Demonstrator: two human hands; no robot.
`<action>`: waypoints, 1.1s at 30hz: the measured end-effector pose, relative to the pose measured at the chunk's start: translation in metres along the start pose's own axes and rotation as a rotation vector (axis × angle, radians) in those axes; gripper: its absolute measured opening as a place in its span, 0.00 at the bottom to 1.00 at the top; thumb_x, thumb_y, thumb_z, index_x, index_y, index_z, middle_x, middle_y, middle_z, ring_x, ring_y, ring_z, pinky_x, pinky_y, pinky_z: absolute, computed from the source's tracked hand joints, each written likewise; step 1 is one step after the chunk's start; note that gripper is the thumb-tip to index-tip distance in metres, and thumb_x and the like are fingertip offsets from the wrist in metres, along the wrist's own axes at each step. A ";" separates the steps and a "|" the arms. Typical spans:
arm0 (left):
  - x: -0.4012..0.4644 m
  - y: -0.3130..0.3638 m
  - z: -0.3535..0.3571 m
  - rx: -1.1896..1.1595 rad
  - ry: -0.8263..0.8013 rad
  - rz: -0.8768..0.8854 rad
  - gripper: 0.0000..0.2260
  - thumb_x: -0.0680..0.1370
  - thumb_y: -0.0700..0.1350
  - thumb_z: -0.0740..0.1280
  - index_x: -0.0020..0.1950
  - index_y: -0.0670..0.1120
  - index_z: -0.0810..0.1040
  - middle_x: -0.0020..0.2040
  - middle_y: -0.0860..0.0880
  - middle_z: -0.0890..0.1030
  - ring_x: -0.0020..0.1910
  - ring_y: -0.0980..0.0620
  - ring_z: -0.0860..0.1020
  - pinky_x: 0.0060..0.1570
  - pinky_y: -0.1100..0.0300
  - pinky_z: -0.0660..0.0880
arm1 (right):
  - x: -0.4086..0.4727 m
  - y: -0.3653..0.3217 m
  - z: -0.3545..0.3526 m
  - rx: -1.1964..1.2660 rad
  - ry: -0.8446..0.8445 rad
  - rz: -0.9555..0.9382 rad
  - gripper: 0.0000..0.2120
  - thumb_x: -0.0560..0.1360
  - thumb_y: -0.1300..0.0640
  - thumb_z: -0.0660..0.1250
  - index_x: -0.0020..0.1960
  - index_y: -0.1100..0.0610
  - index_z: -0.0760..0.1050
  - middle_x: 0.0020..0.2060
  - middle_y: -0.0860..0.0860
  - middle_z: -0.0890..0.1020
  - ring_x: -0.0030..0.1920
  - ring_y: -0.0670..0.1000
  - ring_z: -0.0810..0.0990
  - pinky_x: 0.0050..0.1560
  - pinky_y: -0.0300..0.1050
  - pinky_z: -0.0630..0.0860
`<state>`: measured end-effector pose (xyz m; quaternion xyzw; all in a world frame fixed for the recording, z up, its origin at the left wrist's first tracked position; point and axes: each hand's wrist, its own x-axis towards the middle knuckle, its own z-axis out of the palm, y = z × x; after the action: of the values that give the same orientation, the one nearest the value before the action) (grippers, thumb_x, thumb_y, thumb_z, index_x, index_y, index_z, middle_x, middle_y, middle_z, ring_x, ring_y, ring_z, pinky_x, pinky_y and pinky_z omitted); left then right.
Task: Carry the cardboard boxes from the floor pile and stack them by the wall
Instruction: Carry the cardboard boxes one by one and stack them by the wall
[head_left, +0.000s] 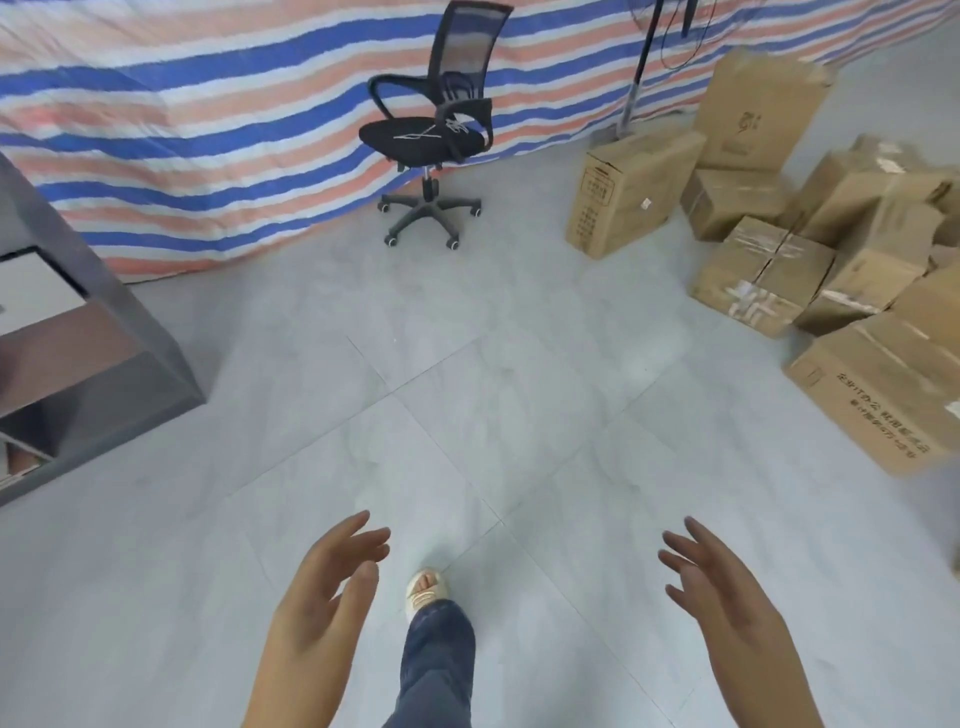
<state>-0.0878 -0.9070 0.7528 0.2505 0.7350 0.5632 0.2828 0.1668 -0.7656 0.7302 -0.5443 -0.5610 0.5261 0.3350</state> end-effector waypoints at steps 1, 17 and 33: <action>0.020 0.003 0.001 -0.013 -0.012 0.006 0.16 0.79 0.34 0.60 0.58 0.53 0.77 0.52 0.56 0.83 0.52 0.58 0.81 0.53 0.50 0.77 | 0.013 -0.005 0.008 0.008 0.019 0.000 0.18 0.79 0.62 0.62 0.61 0.41 0.74 0.55 0.39 0.82 0.56 0.42 0.80 0.56 0.47 0.75; 0.311 0.059 0.031 -0.006 -0.192 0.012 0.15 0.79 0.34 0.59 0.58 0.51 0.77 0.52 0.54 0.83 0.52 0.57 0.81 0.60 0.44 0.73 | 0.230 -0.083 0.128 0.094 0.178 0.030 0.16 0.79 0.61 0.60 0.59 0.42 0.75 0.54 0.42 0.83 0.54 0.42 0.82 0.55 0.46 0.77; 0.588 0.147 0.243 -0.080 -0.156 0.045 0.13 0.80 0.40 0.59 0.60 0.53 0.77 0.53 0.55 0.83 0.54 0.57 0.80 0.54 0.57 0.75 | 0.593 -0.166 0.091 -0.001 0.112 -0.031 0.21 0.70 0.40 0.58 0.62 0.37 0.71 0.55 0.35 0.81 0.55 0.39 0.80 0.59 0.48 0.76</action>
<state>-0.3309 -0.3011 0.7667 0.2987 0.6817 0.5770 0.3364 -0.0708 -0.1908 0.7518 -0.5642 -0.5501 0.4893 0.3737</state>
